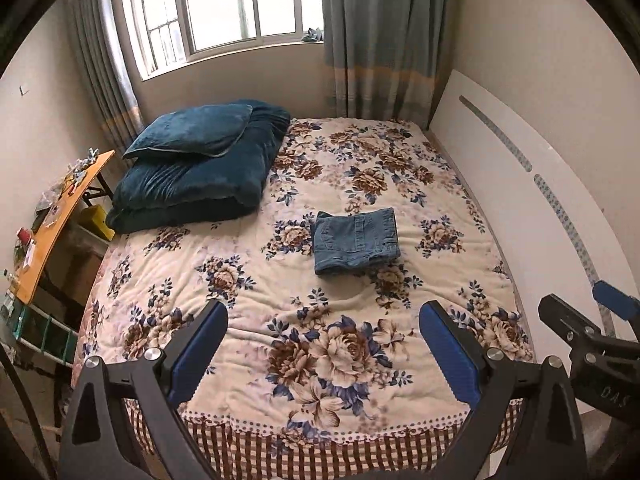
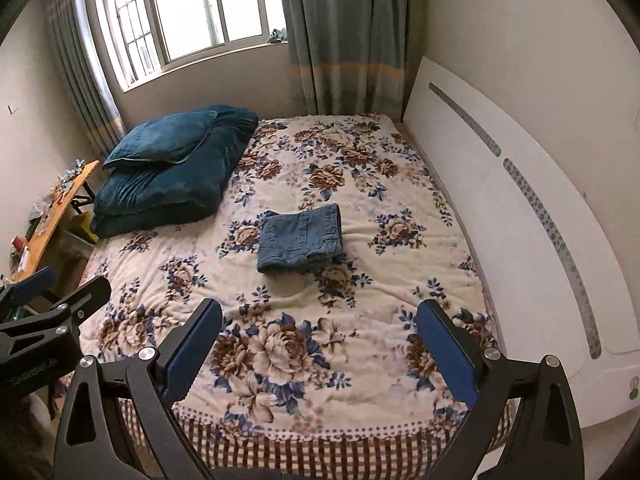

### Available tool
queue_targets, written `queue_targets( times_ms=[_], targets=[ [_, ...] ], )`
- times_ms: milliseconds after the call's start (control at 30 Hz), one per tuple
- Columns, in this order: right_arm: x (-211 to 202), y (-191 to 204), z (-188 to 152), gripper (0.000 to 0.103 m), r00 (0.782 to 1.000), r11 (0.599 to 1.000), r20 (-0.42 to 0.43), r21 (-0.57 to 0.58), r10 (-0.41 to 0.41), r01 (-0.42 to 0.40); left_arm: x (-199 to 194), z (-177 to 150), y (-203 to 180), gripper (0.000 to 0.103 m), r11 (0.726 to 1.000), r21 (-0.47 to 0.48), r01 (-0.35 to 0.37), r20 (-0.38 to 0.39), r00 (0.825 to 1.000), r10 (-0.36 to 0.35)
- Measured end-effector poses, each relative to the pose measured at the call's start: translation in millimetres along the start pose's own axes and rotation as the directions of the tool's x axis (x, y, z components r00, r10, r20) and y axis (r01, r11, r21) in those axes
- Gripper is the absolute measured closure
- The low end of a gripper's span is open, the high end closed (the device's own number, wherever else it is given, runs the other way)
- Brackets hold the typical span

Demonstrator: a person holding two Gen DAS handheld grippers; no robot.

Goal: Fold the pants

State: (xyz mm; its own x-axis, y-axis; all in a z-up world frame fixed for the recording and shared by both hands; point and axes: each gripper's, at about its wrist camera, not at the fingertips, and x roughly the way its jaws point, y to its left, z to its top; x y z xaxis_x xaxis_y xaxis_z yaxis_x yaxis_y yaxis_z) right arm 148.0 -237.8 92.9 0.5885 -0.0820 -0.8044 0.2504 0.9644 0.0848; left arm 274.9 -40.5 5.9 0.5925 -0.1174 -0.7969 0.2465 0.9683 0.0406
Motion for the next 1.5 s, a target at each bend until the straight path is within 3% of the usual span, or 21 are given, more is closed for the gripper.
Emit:
queue_targets(
  times_ms=[400,800,1033,1300,1500],
  targets=[
    [16,-10,-3,0.003,1.000,1.000,-0.005,0.001,-0.002,0.002,28,-2,-3,0.002,1.000,0.015,-0.018,-0.017,1.000,0.018],
    [101,-17,28,0.003,0.998,0.998,-0.024,-0.015,-0.065,0.065,97,14,-5,0.002,0.996,0.007,-0.089,-0.032,0.995,0.089],
    [163,-15,40,0.003,0.993,0.998,-0.105,-0.007,-0.061,0.061,137,28,-5,0.002,0.994,-0.001,-0.106,-0.063,0.992,0.106],
    [206,-16,49,0.003,0.985,0.996,-0.147,-0.008,-0.088,0.088,176,38,-4,0.002,0.994,-0.005,-0.107,-0.110,0.988,0.106],
    [221,-15,54,0.003,0.983,0.995,-0.155,-0.012,-0.098,0.098,183,42,-3,0.002,0.994,-0.021,-0.105,-0.119,0.988,0.102]
  ],
)
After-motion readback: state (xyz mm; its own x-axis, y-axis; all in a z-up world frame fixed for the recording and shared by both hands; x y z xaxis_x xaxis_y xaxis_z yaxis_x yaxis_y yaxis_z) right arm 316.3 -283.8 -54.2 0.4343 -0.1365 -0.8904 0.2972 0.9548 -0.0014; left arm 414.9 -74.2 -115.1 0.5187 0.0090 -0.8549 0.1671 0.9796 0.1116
